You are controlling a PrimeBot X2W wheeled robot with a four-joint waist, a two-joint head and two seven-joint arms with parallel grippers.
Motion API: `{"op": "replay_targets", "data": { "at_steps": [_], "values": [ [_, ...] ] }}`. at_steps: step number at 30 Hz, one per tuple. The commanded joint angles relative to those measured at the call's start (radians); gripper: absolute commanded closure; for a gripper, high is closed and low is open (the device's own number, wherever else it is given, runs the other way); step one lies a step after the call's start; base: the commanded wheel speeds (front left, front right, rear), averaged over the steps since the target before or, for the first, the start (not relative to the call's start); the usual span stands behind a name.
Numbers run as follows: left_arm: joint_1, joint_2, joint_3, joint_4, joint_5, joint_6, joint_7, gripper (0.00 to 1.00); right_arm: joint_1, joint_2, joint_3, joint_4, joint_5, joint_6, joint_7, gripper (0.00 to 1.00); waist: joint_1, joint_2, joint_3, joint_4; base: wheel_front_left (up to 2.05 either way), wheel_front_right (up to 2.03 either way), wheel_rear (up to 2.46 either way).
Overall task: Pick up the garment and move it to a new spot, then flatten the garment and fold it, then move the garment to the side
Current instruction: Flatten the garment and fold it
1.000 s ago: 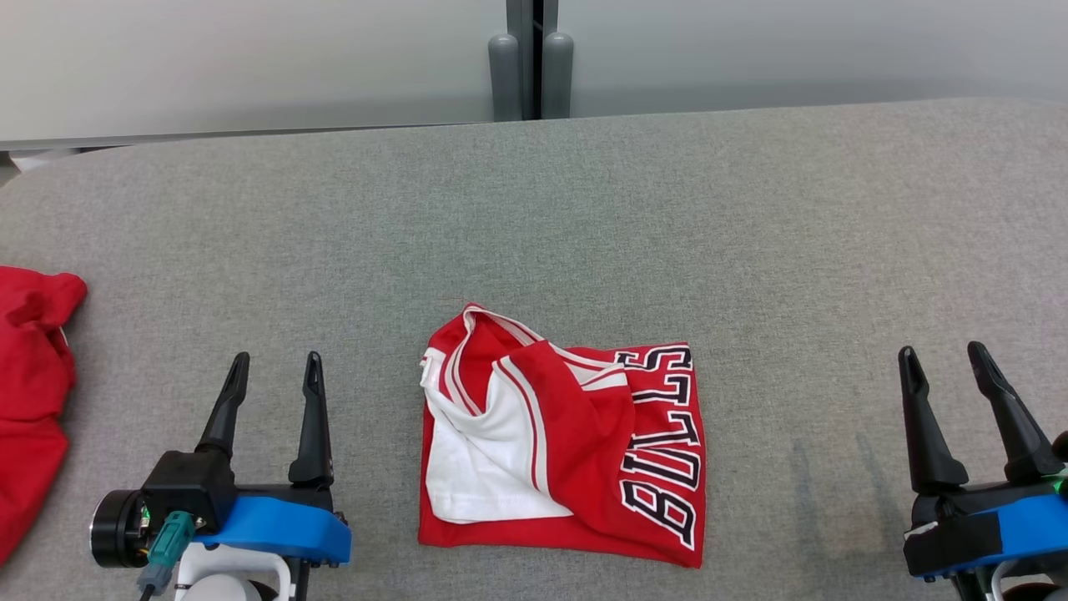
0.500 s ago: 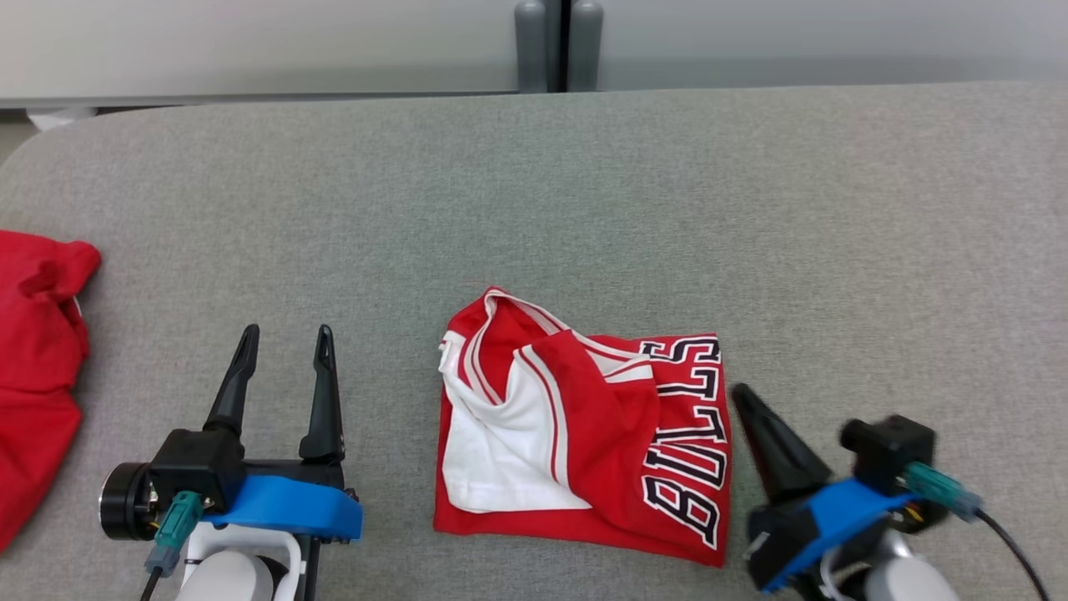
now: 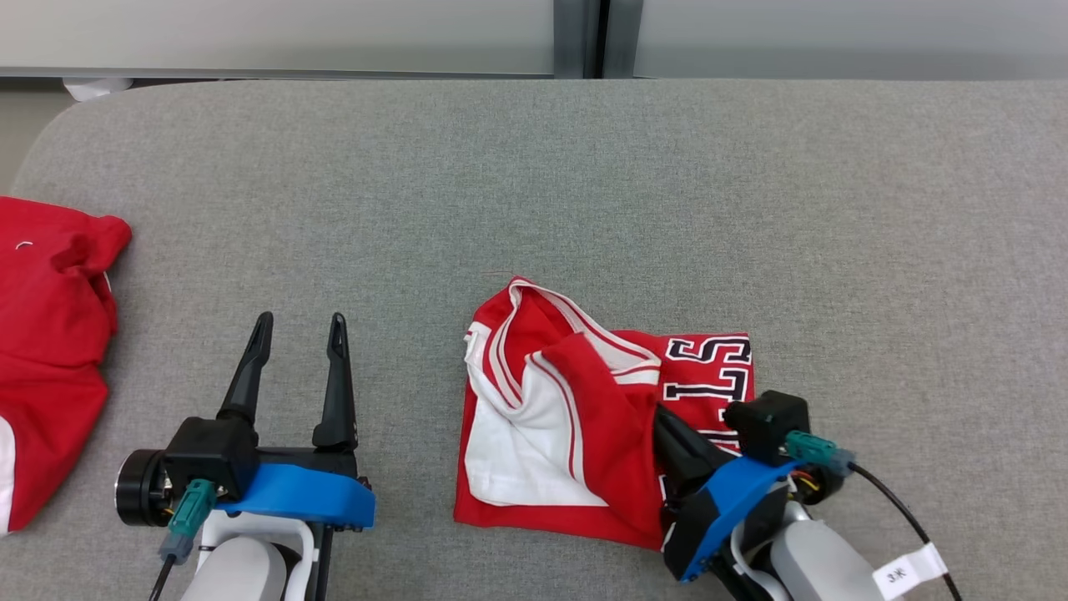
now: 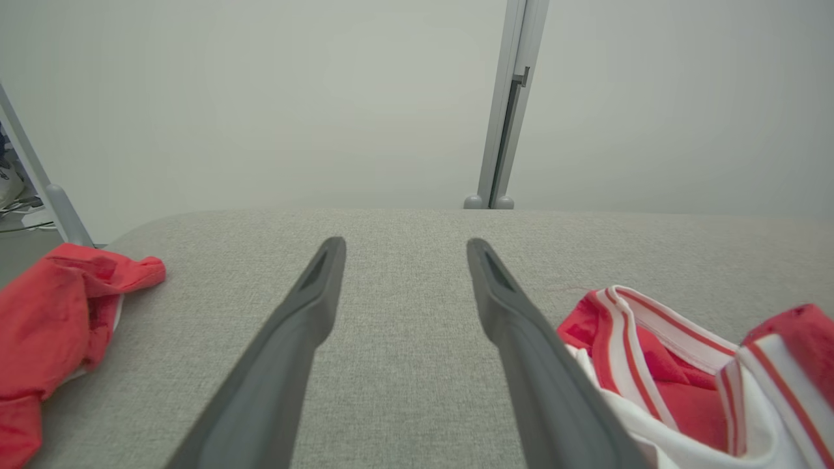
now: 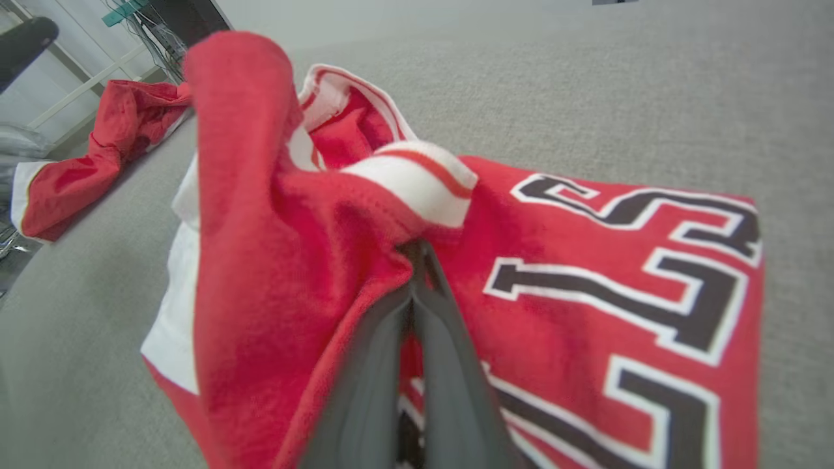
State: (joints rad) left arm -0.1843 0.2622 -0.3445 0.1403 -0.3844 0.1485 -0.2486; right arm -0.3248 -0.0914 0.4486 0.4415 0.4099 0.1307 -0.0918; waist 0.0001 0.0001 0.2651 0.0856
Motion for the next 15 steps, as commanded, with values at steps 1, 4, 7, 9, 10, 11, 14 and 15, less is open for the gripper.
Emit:
{"op": "replay_targets", "data": {
  "at_steps": [1, 4, 7, 9, 10, 11, 14, 15],
  "values": [
    [-0.014, 0.000, 0.002, 0.003, 0.003, -0.002, -0.005, 0.00, -0.017, 0.000, 0.007, 0.005, 0.005, 0.000, -0.009, 1.00, -0.0001, -0.0001, 0.000, 0.000, 0.00, 0.00, 0.00],
    [-0.014, -0.001, 0.002, 0.005, 0.003, -0.003, -0.008, 0.00, -0.038, 0.001, 0.052, 0.024, 0.021, 0.000, -0.016, 1.00, -0.0001, -0.0001, -0.001, 0.000, 0.00, 0.00, 0.00],
    [-0.017, -0.003, 0.002, 0.005, 0.003, -0.006, -0.009, 0.00, -0.059, 0.004, 0.097, 0.040, 0.036, 0.000, -0.023, 1.00, -0.0001, -0.0001, 0.000, 0.001, 0.00, 0.00, 0.00],
    [-0.020, -0.004, 0.001, 0.006, 0.003, -0.007, -0.010, 0.00, -0.071, 0.006, 0.127, 0.050, 0.046, 0.000, -0.026, 1.00, -0.0001, -0.0001, 0.001, 0.002, 0.00, 0.00, 0.00],
    [-0.021, -0.005, 0.001, 0.006, 0.003, -0.006, -0.011, 0.00, -0.077, 0.007, 0.143, 0.055, 0.050, 0.000, -0.026, 1.00, -0.0001, -0.0001, 0.002, 0.003, 0.00, 0.00, 0.00],
    [-0.022, -0.006, 0.001, 0.006, 0.003, -0.006, -0.011, 0.00, -0.084, 0.008, 0.160, 0.061, 0.053, 0.000, -0.026, 1.00, -0.0001, -0.0001, 0.003, 0.004, 0.00, 0.00, 0.00],
    [-0.024, -0.008, 0.000, 0.009, 0.004, -0.007, -0.012, 0.00, -0.097, 0.012, 0.214, 0.075, 0.068, 0.000, -0.019, 1.00, -0.0001, -0.0001, 0.005, 0.008, 0.00, 0.00, 0.00],
    [-0.025, -0.009, 0.001, 0.010, 0.003, -0.008, -0.012, 0.00, -0.100, 0.014, 0.233, 0.080, 0.072, 0.000, -0.014, 1.00, -0.0001, -0.0001, 0.005, 0.009, 0.00, 0.00, 0.00]
  ]
}}
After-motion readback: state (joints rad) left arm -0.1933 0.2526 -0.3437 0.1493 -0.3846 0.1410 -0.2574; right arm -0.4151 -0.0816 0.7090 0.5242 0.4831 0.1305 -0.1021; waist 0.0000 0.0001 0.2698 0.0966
